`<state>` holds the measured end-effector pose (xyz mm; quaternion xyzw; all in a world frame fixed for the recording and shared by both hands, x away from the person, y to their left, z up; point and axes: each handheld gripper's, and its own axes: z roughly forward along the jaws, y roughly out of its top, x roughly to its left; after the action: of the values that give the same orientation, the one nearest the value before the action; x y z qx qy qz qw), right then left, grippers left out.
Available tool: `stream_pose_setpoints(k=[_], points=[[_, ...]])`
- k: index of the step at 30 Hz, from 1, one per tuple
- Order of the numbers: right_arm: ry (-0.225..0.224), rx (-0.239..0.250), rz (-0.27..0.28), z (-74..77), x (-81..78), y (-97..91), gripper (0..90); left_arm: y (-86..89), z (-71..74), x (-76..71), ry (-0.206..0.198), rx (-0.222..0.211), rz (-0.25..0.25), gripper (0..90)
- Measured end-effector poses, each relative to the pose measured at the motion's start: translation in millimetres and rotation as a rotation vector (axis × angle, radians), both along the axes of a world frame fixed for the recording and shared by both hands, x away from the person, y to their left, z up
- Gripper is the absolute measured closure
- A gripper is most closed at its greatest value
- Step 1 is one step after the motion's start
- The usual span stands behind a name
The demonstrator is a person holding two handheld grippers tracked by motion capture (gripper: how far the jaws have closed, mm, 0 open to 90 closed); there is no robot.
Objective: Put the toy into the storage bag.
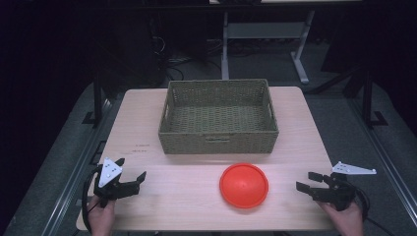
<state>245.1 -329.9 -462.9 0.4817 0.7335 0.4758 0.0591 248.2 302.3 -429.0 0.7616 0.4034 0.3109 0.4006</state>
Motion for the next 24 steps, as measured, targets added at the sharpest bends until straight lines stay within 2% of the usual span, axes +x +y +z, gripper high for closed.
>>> stream_pose_setpoints(k=[6, 10, 24], points=[[0.006, -0.008, 0.013, -1.1, 0.5, 3.4, 18.6, -2.1, -0.5, 1.0, -0.002, -0.005, -0.011, 12.8], [-0.008, -0.022, 0.035, 1.5, -0.4, 10.4, 18.6, -3.1, -0.7, 0.7, -0.001, -0.004, -0.018, 12.8], [-0.003, -0.033, 0.088, 7.5, 3.8, 28.3, 19.0, -0.9, 0.0, -0.5, -0.004, -0.012, -0.003, 12.8]])
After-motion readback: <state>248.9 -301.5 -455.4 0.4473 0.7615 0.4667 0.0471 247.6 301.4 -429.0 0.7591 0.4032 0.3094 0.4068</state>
